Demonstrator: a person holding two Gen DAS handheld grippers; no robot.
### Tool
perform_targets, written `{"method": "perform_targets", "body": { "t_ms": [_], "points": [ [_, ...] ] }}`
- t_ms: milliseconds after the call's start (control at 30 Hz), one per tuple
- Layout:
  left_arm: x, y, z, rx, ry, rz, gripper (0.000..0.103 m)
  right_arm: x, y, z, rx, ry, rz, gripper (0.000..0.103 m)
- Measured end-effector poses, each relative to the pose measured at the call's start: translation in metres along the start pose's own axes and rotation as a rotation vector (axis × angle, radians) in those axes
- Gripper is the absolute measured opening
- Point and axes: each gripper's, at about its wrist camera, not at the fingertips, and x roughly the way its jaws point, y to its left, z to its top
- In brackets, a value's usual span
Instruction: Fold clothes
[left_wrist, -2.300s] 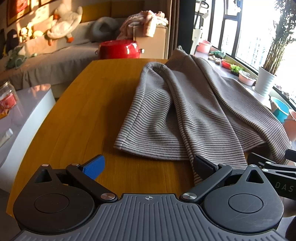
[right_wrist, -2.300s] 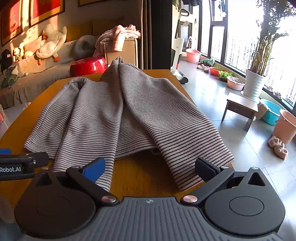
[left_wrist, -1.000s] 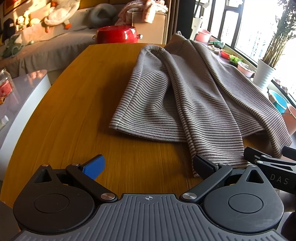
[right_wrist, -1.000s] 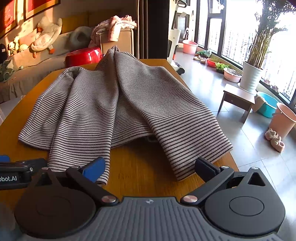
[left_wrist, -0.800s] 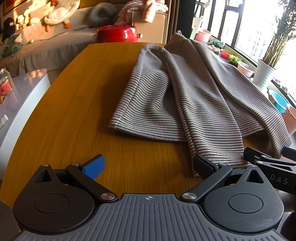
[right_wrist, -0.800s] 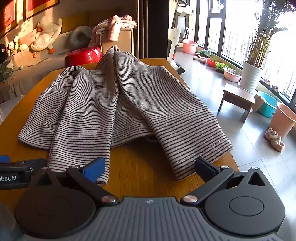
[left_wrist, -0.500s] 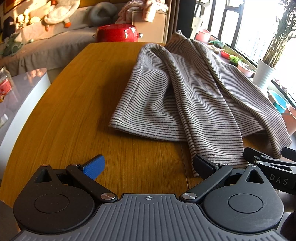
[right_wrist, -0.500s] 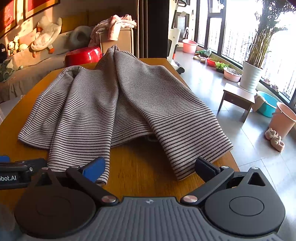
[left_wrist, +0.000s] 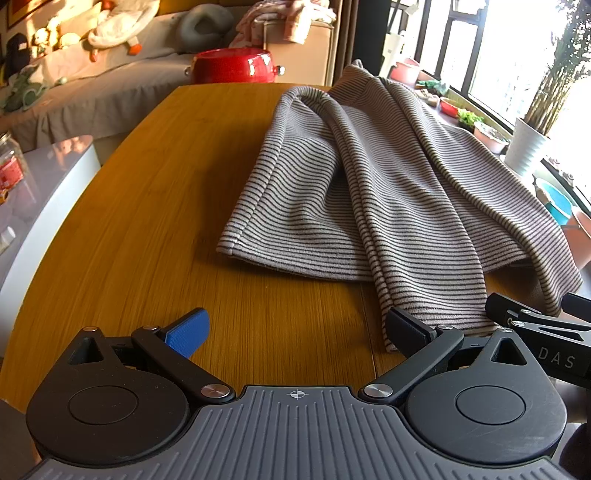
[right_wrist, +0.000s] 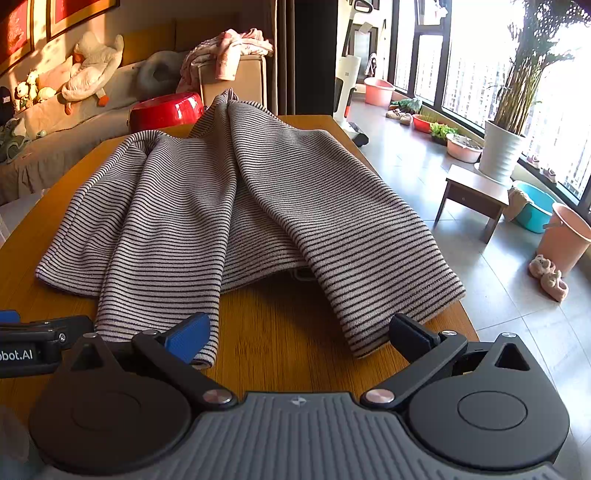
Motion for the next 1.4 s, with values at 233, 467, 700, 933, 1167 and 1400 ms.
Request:
{"method": "perform_targets", "body": {
  "t_ms": [233,467,700,933,1167,1400],
  "points": [
    [-0.001,-0.001,-0.001,0.001,0.0,-0.001,0.103,0.001,0.0,-0.001,0.001,0.0,0.0,0.103],
    [0.0,0.0,0.0,0.0,0.002,-0.004,0.103,0.001,0.0,0.0,-0.003,0.001,-0.002,0.103],
    [0.002,0.0,0.001,0.003,0.003,-0.003,0.103,0.002,-0.001,0.002,-0.002,0.002,-0.002,0.103],
    [0.003,0.0,0.004,0.004,-0.003,-0.005,0.103,0.002,-0.002,0.003,-0.002,0.003,-0.015,0.103],
    [-0.002,0.004,0.034,0.041,-0.096,0.0,0.103,0.0,-0.003,0.013,-0.025,-0.015,-0.026,0.103],
    [0.027,-0.005,0.084,0.139,-0.163,-0.06,0.103,0.012,-0.013,0.051,-0.021,-0.093,0.088,0.103]
  ]
}}
